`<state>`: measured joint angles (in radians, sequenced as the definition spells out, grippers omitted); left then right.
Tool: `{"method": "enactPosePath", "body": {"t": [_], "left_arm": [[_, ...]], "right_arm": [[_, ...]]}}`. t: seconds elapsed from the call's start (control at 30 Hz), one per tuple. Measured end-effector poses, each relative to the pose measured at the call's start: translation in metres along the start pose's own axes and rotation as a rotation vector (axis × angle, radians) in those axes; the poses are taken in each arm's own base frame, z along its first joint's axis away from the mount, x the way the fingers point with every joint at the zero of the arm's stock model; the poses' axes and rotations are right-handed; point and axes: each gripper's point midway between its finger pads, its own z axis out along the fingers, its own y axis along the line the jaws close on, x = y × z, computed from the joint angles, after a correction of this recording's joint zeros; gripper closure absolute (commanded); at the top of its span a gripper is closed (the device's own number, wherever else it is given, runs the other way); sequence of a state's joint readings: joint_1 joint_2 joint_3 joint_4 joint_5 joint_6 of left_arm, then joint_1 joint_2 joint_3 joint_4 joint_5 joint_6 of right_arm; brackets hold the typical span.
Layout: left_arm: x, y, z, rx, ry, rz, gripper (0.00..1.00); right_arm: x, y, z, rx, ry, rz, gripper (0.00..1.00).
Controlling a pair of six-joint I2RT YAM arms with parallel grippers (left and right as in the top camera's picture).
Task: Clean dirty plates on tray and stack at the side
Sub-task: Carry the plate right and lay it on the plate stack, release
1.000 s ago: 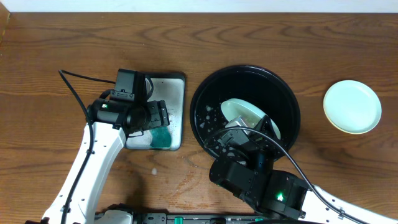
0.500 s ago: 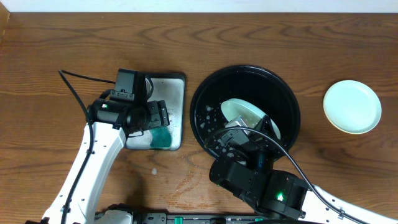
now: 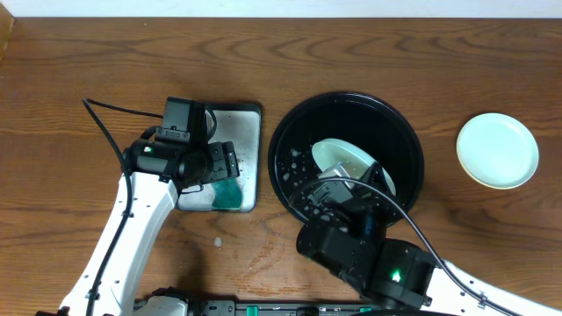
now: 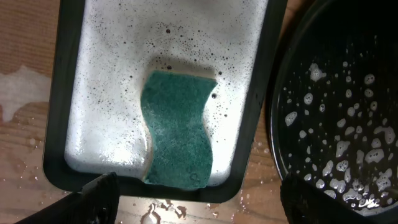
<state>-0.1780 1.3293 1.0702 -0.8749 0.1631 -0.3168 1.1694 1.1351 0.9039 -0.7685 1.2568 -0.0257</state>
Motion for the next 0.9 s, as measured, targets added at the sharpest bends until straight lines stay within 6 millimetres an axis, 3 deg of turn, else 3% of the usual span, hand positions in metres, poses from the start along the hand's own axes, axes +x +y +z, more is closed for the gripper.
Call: {"method": "enactPosePath", "body": {"t": [0.13, 0.23, 0.43, 0.53, 0.67, 0.73, 0.9], "left_arm": [[0.000, 0.000, 0.000, 0.000, 0.000, 0.000, 0.17], [0.000, 0.000, 0.000, 0.000, 0.000, 0.000, 0.17], [0.000, 0.000, 0.000, 0.000, 0.000, 0.000, 0.17], [0.000, 0.000, 0.000, 0.000, 0.000, 0.000, 0.17], [0.000, 0.000, 0.000, 0.000, 0.000, -0.001, 0.17], [0.000, 0.000, 0.000, 0.000, 0.000, -0.001, 0.17], [0.000, 0.000, 0.000, 0.000, -0.001, 0.000, 0.17]], "right_arm": [[0.014, -0.002, 0.018, -0.028, 0.078, 0.072, 0.99], [0.035, -0.005, 0.043, -0.061, 0.186, 0.190, 0.99], [0.088, -0.022, 0.102, -0.150, 0.398, 0.585, 0.99], [0.120, -0.043, 0.129, -0.167, 0.461, 0.824, 0.99], [0.177, -0.078, 0.156, -0.136, 0.524, 1.143, 0.99], [0.218, -0.092, 0.163, -0.089, 0.586, 1.297, 0.99], [0.309, -0.094, 0.168, 0.029, 0.766, 1.577, 0.99]]}}
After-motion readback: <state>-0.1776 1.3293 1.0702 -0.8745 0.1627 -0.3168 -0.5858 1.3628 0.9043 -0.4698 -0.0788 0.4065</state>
